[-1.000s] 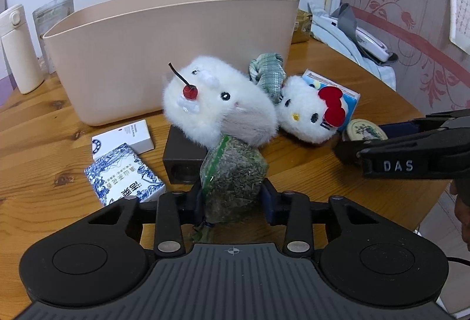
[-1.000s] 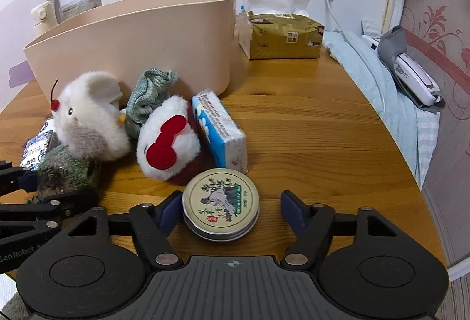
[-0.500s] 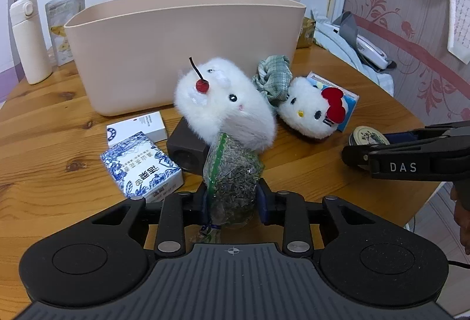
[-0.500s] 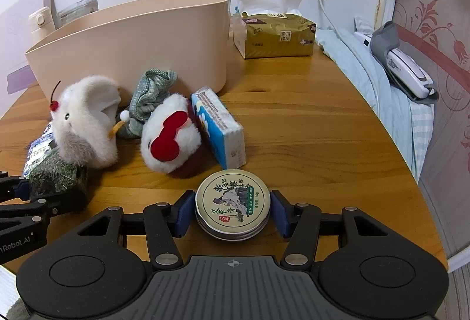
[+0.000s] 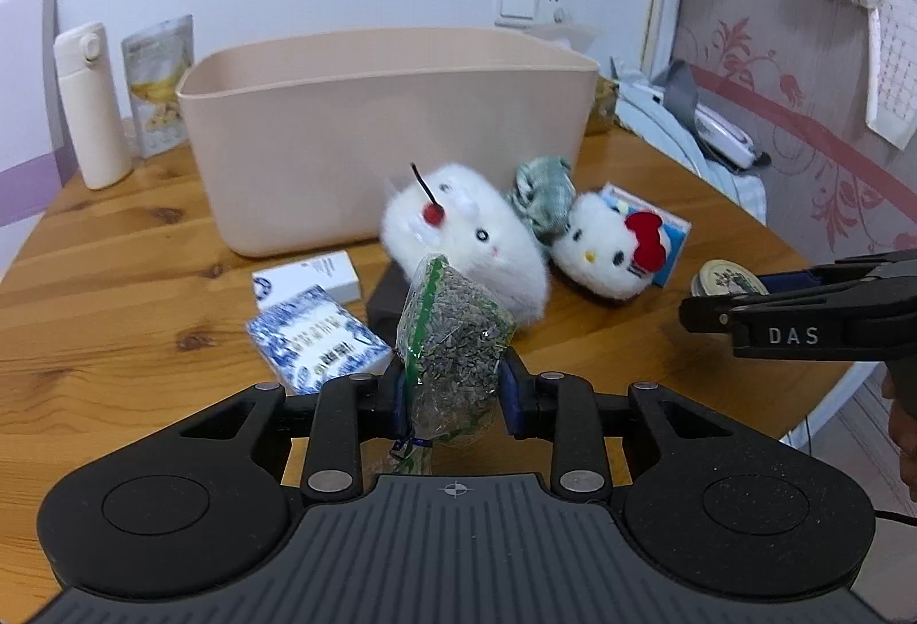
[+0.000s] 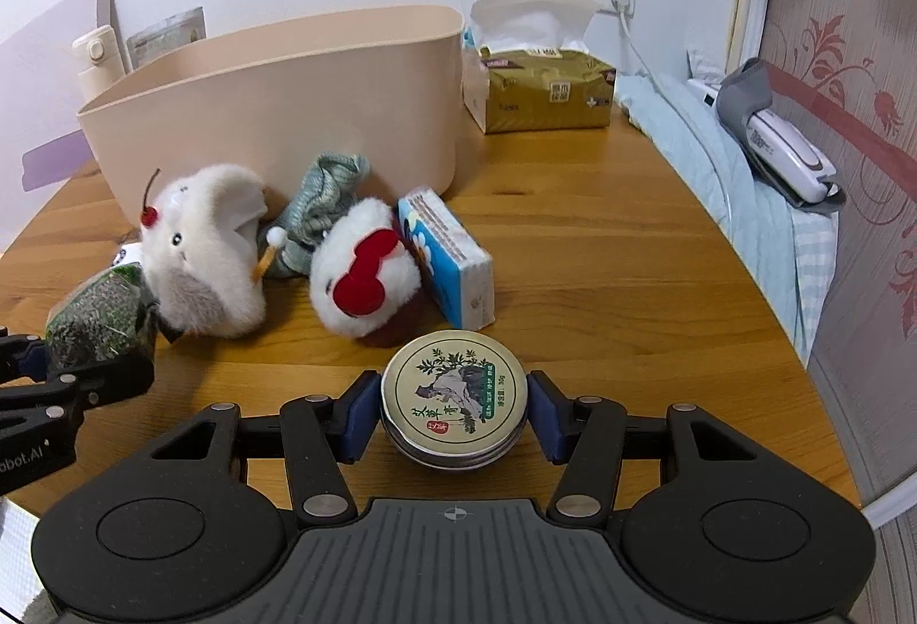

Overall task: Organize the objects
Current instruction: 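Lift the herb bag and tin and carry both over the beige bin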

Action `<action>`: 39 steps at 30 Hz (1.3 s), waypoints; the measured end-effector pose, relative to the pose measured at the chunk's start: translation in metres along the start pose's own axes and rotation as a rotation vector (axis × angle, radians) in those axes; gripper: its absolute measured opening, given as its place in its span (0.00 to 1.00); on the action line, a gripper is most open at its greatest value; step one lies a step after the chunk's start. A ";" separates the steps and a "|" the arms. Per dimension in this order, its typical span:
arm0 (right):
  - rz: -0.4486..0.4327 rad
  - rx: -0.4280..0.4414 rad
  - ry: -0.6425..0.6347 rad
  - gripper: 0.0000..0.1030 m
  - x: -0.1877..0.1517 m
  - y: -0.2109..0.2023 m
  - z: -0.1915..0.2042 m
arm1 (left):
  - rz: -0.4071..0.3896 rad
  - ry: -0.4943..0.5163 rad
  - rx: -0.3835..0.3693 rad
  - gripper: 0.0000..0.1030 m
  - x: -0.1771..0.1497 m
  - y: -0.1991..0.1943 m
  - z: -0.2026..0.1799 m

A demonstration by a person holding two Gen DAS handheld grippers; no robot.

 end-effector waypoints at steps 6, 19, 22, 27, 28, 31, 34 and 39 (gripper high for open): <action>-0.040 -0.016 0.012 0.50 0.009 -0.016 -0.003 | -0.013 -0.024 -0.010 0.30 0.011 -0.014 0.007; -0.132 -0.045 0.050 0.50 0.039 -0.046 -0.014 | -0.115 0.008 0.002 0.30 0.058 -0.039 0.010; -0.148 -0.048 0.053 0.50 0.047 -0.048 -0.016 | -0.129 0.016 0.006 0.30 0.069 -0.040 0.012; -0.174 -0.058 0.044 0.50 0.062 -0.050 -0.016 | -0.160 0.022 0.018 0.30 0.089 -0.041 0.017; -0.181 -0.060 0.047 0.50 0.067 -0.050 -0.017 | -0.164 0.023 0.021 0.30 0.093 -0.040 0.019; -0.197 -0.065 0.054 0.50 0.077 -0.050 -0.019 | -0.181 0.025 0.030 0.30 0.107 -0.039 0.023; -0.208 -0.069 0.061 0.50 0.086 -0.048 -0.021 | -0.194 0.024 0.037 0.30 0.120 -0.035 0.028; -0.227 -0.068 0.079 0.50 0.104 -0.042 -0.025 | -0.210 0.023 0.043 0.30 0.140 -0.024 0.030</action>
Point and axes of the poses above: each gripper's, at about its wrist camera, not at the fingertips, and y roughly the way its jaws point, z to its left, x to its top, the point moved 7 cm from there along y, roughly the way its jaws point, and after that the axes turned 5 degrees about -y, right-handed, at the moved point
